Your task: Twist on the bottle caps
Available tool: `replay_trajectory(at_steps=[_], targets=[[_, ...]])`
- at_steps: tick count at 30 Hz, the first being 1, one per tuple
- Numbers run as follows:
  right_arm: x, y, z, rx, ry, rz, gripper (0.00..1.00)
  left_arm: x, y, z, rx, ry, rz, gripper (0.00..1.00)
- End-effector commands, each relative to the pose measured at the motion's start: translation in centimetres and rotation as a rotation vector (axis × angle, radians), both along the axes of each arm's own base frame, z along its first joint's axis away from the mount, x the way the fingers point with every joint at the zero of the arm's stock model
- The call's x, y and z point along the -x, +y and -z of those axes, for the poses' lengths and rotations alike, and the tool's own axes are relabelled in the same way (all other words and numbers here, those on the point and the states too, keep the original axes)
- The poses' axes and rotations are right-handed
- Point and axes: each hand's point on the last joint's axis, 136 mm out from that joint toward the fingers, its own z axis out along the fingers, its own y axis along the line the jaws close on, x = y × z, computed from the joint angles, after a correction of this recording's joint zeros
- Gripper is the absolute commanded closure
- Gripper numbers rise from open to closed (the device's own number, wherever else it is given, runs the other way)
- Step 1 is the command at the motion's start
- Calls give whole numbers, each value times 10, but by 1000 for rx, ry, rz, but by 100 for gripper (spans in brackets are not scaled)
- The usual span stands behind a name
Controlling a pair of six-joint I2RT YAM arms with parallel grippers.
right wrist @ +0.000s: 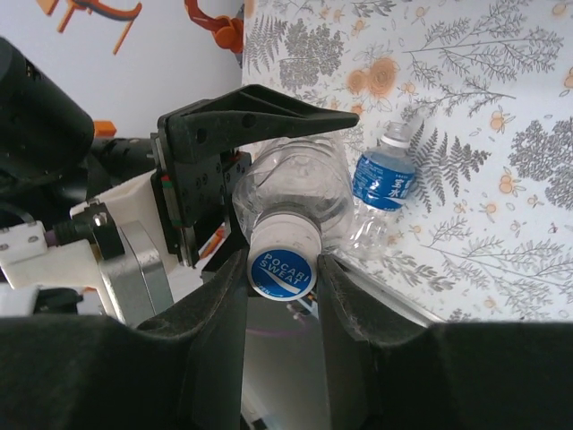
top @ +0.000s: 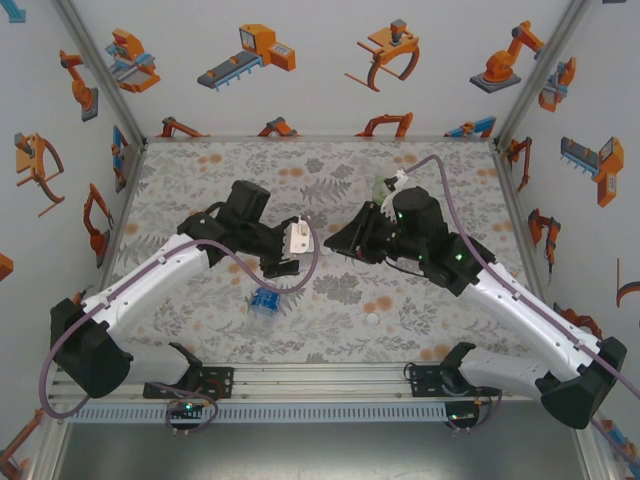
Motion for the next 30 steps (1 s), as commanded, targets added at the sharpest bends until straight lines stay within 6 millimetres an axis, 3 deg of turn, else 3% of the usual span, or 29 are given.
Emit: replay_trajectory(at_steps=[1, 2, 3, 4, 6, 9, 13, 20, 25, 30], targets=[[-19, -7, -21, -41, -35, 101, 100, 16, -6, -11, 41, 14, 83, 100], [-19, -8, -25, -28, -70, 93, 100, 16, -6, -11, 41, 15, 84, 100], [-20, -9, -30, -3, -132, 72, 93, 16, -6, -11, 41, 12, 81, 100], [-19, -10, -37, 40, -218, 37, 77, 16, -6, -11, 40, 14, 82, 100], [-17, -14, -46, 125, -356, -20, 56, 16, -6, -12, 44, 11, 84, 100], [-12, -19, -60, 228, -564, -101, 44, 17, -6, -13, 44, 11, 84, 100], [4, -11, -71, 334, -864, -292, 43, 19, -6, -14, 50, 8, 96, 100], [57, 10, -67, 385, -1290, -734, 42, 20, -6, -14, 55, 10, 103, 100], [70, 15, -56, 381, -1400, -852, 42, 22, -5, -16, 57, 9, 108, 100], [74, 23, -53, 320, -1443, -885, 49, 23, -4, -17, 58, 1, 109, 100]])
